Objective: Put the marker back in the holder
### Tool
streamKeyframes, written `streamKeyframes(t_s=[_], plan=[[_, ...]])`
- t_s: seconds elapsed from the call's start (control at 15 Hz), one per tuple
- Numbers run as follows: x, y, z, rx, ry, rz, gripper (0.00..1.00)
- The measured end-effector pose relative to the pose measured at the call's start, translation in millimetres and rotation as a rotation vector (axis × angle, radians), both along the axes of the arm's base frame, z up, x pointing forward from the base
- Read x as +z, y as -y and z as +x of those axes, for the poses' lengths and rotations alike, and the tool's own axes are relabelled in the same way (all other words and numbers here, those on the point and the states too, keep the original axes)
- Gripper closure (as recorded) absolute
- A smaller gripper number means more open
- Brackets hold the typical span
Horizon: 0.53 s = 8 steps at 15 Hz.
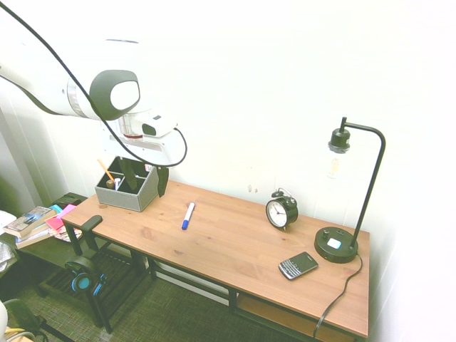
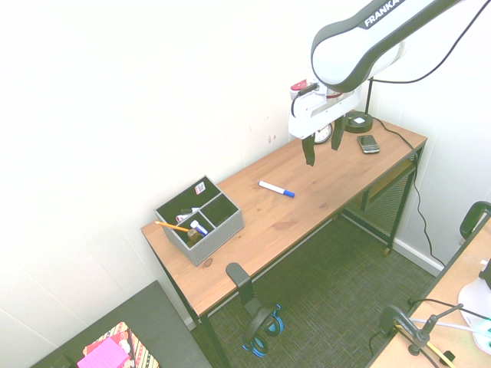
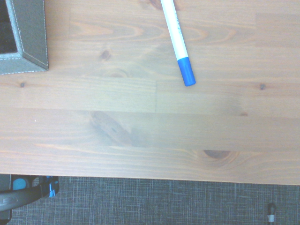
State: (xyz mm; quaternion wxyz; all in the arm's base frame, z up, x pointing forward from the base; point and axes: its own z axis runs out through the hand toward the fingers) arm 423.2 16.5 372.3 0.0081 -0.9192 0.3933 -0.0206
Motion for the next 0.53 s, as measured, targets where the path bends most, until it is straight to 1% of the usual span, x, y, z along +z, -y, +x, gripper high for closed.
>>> streamKeyframes(t_s=[0.13, 0.2, 0.33, 0.53], plan=[[-0.7, 0.2, 0.1, -0.004, 0.000, 0.000, 0.00], [-1.7, 0.4, 1.1, 0.016, 0.003, -0.009, 0.00], [-10.6, -2.9, 8.3, 0.096, 0.023, -0.049, 0.00], [-51.3, -16.8, 30.6, 0.239, 0.020, -0.124, 0.00]])
